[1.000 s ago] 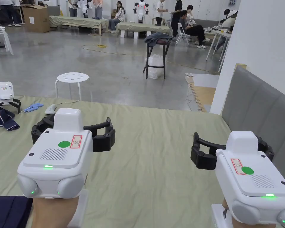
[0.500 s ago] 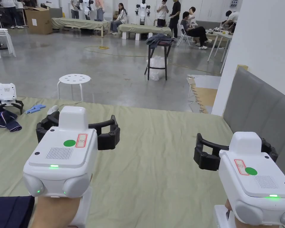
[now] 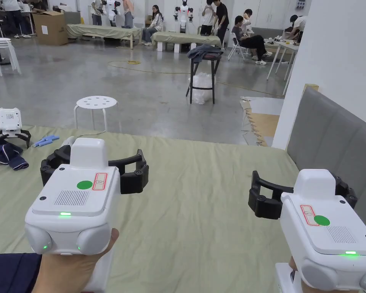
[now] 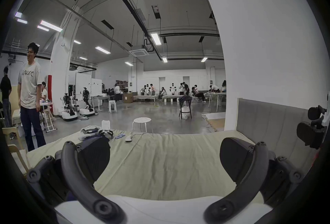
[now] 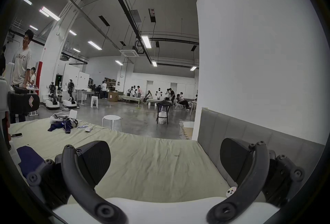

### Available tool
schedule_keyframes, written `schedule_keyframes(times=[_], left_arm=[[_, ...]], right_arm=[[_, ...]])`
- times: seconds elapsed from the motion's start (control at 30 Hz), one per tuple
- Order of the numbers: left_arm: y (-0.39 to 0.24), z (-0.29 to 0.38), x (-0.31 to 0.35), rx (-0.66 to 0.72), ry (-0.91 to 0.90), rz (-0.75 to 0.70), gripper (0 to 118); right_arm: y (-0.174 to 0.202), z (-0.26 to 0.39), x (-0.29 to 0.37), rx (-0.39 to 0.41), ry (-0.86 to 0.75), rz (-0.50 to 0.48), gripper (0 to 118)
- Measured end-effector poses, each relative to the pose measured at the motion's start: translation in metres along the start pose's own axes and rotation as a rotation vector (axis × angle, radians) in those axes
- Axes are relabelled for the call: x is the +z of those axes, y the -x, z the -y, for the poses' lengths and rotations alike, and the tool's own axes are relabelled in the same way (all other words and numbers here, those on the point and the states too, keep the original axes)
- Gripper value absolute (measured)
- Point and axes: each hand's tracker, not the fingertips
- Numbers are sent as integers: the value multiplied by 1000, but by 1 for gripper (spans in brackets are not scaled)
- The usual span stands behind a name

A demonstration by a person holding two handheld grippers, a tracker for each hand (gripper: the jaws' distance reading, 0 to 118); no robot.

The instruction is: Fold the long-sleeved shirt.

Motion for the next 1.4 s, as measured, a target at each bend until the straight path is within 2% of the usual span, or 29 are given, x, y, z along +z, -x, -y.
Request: schedule_keyframes(times=[0.83, 1.07, 1.4], left_arm=[[2, 4, 3, -20, -10, 18, 111], [6, 3, 0, 35, 19, 31, 111], [10, 4, 0, 46, 17, 30, 111]], right_arm=[[1, 6, -3, 8, 10, 10, 118], [-4, 8, -4, -18, 17, 9, 118], [-11, 8, -6, -23, 22, 25, 118]])
